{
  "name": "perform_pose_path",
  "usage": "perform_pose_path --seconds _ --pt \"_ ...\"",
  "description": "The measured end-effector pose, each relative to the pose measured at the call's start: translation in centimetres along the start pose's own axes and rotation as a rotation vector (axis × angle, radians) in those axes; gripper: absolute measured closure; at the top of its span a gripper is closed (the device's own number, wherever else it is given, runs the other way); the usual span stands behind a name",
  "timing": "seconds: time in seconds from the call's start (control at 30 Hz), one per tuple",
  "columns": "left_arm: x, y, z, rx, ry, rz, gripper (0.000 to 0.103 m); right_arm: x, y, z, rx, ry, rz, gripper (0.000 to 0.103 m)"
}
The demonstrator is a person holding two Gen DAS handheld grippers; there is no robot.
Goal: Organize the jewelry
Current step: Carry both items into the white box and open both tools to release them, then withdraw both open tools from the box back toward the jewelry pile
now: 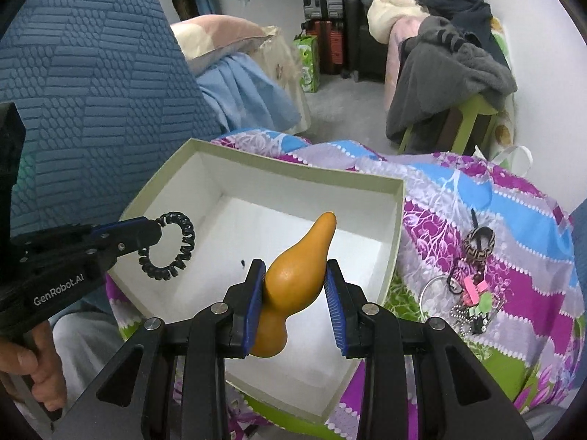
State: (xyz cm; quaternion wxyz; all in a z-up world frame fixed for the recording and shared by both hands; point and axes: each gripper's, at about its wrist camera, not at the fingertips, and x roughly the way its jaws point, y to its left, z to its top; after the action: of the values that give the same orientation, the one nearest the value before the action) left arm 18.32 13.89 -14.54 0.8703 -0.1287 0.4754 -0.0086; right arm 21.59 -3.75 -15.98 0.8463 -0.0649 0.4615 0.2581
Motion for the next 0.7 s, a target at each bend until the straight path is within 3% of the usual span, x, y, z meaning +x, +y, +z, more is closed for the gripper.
perform_pose_path --seconds 0.03,0.07,0.1,0.17,0.23,0.7 --pt "0.0 0.0 0.1 -0.004 0.007 -0.001 0.092 -0.2 0.0 0.0 -0.001 -0.002 0.012 0.066" --pt "-0.1 0.0 0.0 -0.008 0.014 -0.001 0.082 -0.4 0.0 0.0 0.0 -0.005 0.017 0.062" --pt "-0.2 0.0 0.1 -0.011 0.018 0.006 0.061 -0.9 0.0 0.0 0.002 -0.013 0.019 0.058" --pt "-0.8 -0.1 0.0 -0.018 0.0 0.024 0.038 -1.8 0.0 0.1 0.0 -0.03 0.019 0.052" --pt "-2.1 -0.5 0.0 -0.01 -0.038 0.004 0.038 -3.0 -0.1 0.3 -0.005 -0.061 0.02 0.043" --pt "-12.7 -6.0 1.0 0.071 -0.242 -0.027 0.038 -15.8 -1.1 1.8 -0.027 -0.323 0.023 0.042"
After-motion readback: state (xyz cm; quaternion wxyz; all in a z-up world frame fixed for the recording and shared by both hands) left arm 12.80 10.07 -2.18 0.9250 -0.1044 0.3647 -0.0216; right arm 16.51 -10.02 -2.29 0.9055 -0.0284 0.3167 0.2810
